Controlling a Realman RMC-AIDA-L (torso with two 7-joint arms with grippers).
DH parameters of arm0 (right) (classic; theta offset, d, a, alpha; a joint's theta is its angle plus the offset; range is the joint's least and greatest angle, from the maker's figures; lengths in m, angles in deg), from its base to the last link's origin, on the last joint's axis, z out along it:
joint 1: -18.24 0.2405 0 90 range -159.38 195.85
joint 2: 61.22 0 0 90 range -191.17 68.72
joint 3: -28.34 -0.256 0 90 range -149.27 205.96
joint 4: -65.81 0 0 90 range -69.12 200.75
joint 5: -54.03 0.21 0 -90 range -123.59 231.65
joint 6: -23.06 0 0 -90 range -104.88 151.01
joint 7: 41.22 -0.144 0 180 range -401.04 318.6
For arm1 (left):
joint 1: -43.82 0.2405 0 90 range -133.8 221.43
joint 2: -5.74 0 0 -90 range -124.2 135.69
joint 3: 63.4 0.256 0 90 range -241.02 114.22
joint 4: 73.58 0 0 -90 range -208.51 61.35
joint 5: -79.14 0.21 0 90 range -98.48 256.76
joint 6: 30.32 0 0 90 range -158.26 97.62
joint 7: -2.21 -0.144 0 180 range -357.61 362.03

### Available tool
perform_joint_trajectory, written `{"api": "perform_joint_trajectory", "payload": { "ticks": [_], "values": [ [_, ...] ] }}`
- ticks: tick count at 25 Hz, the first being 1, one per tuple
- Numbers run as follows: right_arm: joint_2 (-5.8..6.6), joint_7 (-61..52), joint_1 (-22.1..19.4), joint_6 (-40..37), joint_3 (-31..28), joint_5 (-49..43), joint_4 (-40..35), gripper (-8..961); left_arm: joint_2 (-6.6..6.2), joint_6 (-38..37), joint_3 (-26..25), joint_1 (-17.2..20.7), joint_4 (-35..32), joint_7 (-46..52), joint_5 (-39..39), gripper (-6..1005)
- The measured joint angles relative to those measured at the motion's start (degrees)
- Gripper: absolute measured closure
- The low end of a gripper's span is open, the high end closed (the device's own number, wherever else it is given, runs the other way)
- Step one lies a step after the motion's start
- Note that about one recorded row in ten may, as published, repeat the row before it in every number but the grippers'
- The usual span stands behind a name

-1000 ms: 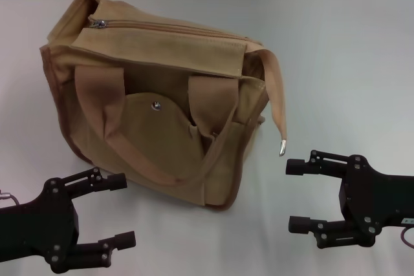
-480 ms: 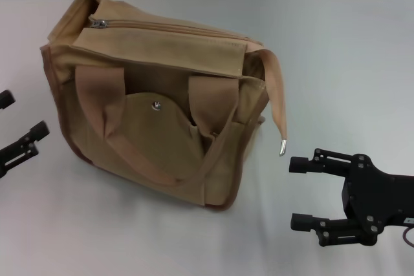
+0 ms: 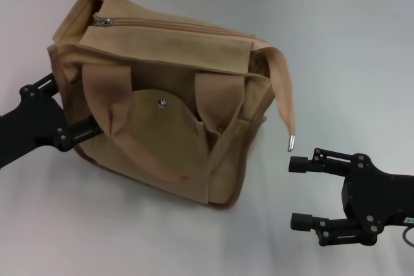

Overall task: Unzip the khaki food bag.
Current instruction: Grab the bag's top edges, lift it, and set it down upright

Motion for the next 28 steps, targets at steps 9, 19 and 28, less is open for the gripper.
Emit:
{"api": "perform_joint_trajectory", "payload": {
  "ticks": [9,19,28],
  "values": [
    [0.00,0.08,0.01,0.06,-0.56,0.09,0.00,126,0.22,0.87,-0.18,-1.16,0.85,1.82,-0.81,338],
    [0.00,0.13,-0.07,-0.22,-2.21,0.10,0.00,126,0.43,-0.86,-0.43,-1.77,1.85,1.50,-1.44,688],
    [0.07,0.70,-0.98,-4.93,-11.14,1.07,0.20,126,0.45,-4.06,-0.23,-2.41,1.64,1.92,-6.13,792]
  ]
}}
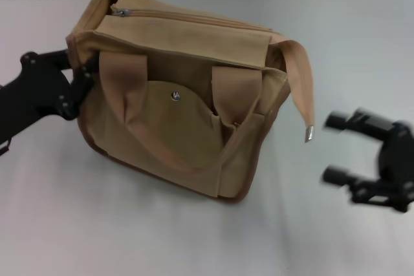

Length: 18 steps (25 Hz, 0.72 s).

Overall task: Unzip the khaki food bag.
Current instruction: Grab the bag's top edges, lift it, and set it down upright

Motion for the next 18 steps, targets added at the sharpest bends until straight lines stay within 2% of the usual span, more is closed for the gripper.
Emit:
{"api": "perform_joint_trajectory", "payload": {
  "ticks": [1,2,4,6,11,13,17,18],
  "values": [
    [0.15,0.17,-0.56,-2.56,-4.08,1.41,0.37,126,-0.03,-0.67,0.00,-0.31,-0.14,0.05,-0.77,823],
    [0.15,0.17,-0.56,-2.56,-4.08,1.41,0.37,126,-0.03,-0.67,0.00,-0.31,-0.14,0.05,-0.77,855],
    [0.22,0.20,-1.31,-4.37,-8.36,4.26,1.09,127,-0.11,-1.80,0.06,-0.79,-0.37,0.11,-1.27,918],
    [0.18,0.11,-2.40,-4.55,-14.33,10.65,3.33,127,-0.12,-3.66,0.01,-1.65,-1.49,0.29,-1.54,951],
    [0.15,-0.21,-2.72,-4.10,-20.02,17.49,8.25,127,-0.05,-6.33,-0.23,-2.92,-3.53,1.61,-1.66,962],
    [0.12,-0.22,-2.54,-4.19,-20.14,17.67,8.43,127,-0.02,-6.97,-0.21,-3.15,-3.98,1.75,-1.79,966],
    [-0.14,-0.23,0.18,-3.99,-20.30,17.92,10.35,127,-0.02,-10.17,0.32,-4.61,-6.67,3.30,-2.39,972],
    [-0.20,0.69,2.26,-2.68,-21.06,18.09,13.01,127,-0.02,-10.88,0.50,-5.07,-7.60,3.85,-2.44,972]
  ]
}}
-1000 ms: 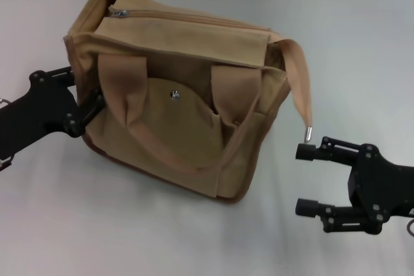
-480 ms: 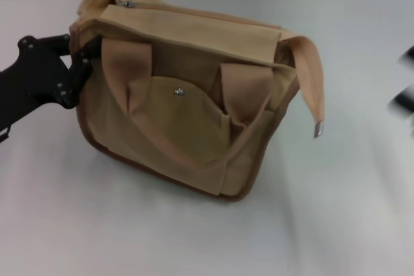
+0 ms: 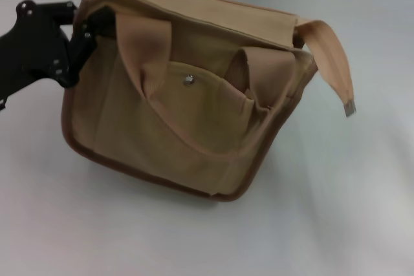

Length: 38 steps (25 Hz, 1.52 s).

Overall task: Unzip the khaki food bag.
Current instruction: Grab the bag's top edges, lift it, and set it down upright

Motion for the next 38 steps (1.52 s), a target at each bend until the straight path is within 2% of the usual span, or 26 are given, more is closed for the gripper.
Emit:
{"api": "perform_joint_trajectory", "payload": {
  "ticks": [1,5,7,8,9,12,13,17,23,26,32,33,36,38],
  "values": [
    [0.00,0.00,0.00,0.00,0.00,0.00,0.00,127,0.01,-0.51,0.26,-0.50,-0.83,0.47,-0.01,972],
    [0.00,1.03,4.37,5.56,-1.15,1.02,4.63,127,0.06,-2.24,2.57,-2.32,-3.16,2.07,-0.90,971],
    [0.01,1.04,6.88,7.60,-0.70,1.05,5.65,127,0.06,-2.56,5.12,-2.87,-4.80,3.30,-2.48,971],
    [-0.02,1.04,9.21,8.77,0.31,0.86,6.05,127,0.05,-2.43,8.36,-3.11,-6.48,4.35,-4.34,971],
    [-0.02,1.04,9.21,8.77,0.31,0.86,6.05,127,0.05,-2.43,8.36,-3.11,-6.48,4.35,-4.34,971],
    [-0.05,1.02,12.69,10.81,4.20,0.77,6.14,128,0.04,-1.92,11.86,-3.36,-7.73,5.02,-6.24,971],
    [-0.05,0.85,14.81,12.20,7.50,0.75,6.03,128,0.03,-1.57,12.77,-3.49,-8.00,5.19,-6.68,971],
    [-0.04,0.26,17.46,13.74,11.44,0.78,5.69,128,0.01,-1.22,13.19,-3.59,-8.04,5.21,-6.78,970],
    [-0.14,-1.43,21.72,20.39,17.50,0.95,5.40,128,-0.08,-1.08,14.87,-3.62,-8.10,5.22,-6.84,970],
    [-0.17,-2.45,22.69,21.62,18.72,0.93,5.40,128,-0.08,-1.08,15.56,-3.63,-8.11,5.22,-6.84,970],
    [-0.17,-8.36,23.84,25.07,26.81,0.87,0.90,128,-0.14,-0.99,17.61,-3.80,-8.85,5.22,-6.64,969],
    [-0.15,-11.48,23.19,25.51,30.29,0.86,-2.07,128,-0.18,-0.83,18.07,-3.80,-8.90,5.22,-6.65,969],
    [-0.13,-14.50,21.68,25.82,33.58,0.87,-5.33,127,-0.22,-0.69,18.15,-3.80,-8.91,5.22,-6.67,969],
    [-0.11,-18.08,17.54,26.44,39.32,0.90,-11.88,127,-0.17,-0.70,18.32,-3.80,-8.91,5.18,-6.67,968]
  ]
}}
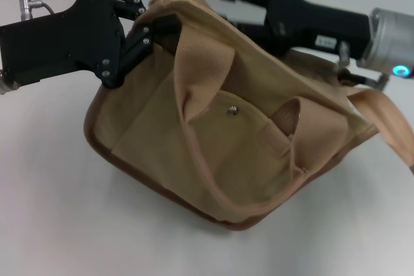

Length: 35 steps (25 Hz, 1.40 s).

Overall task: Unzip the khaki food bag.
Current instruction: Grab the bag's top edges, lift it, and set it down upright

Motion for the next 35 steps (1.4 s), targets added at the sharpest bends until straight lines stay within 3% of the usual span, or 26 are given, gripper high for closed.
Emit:
{"api": "perform_joint_trajectory", "payload": {
  "ticks": [2,5,9,13,15,20,25,30,35],
  "values": [
    [0.00,-0.78,-1.25,0.01,1.37,0.08,-1.66,127,0.05,-0.01,0.08,0.00,0.00,-0.07,0.00,968],
    [-0.01,-3.46,-6.76,-1.06,4.29,0.25,-7.51,127,0.15,0.12,0.84,0.00,0.00,-0.33,0.00,968],
    [-0.02,-3.83,-10.32,-2.73,4.15,0.89,-9.25,127,0.22,0.11,1.49,-0.04,0.04,-0.46,-0.08,968],
    [-0.03,-1.65,-13.51,-4.56,4.39,11.08,-7.44,128,0.25,-0.17,4.04,-0.23,0.05,-0.54,-0.14,967],
    [-0.13,1.00,-13.74,-6.26,6.53,18.88,-5.76,128,0.27,0.11,6.11,-0.35,-0.02,-0.58,-0.18,967],
    [-0.19,3.18,-10.99,-2.57,13.38,23.59,-4.79,128,0.26,0.16,8.30,-0.53,0.31,-1.30,-0.19,967],
    [-0.20,3.28,-8.41,3.75,19.47,23.69,-5.52,128,0.26,0.16,9.40,-0.53,0.00,-1.34,-0.26,966],
    [0.16,1.57,-7.93,5.14,21.46,21.81,-7.20,127,0.17,0.17,9.07,-0.52,-0.02,-1.36,-0.36,966],
    [0.19,-3.88,-10.58,4.98,21.34,13.08,-12.91,127,0.10,0.34,8.95,-0.50,-0.11,-1.39,-0.61,965]
  ]
}}
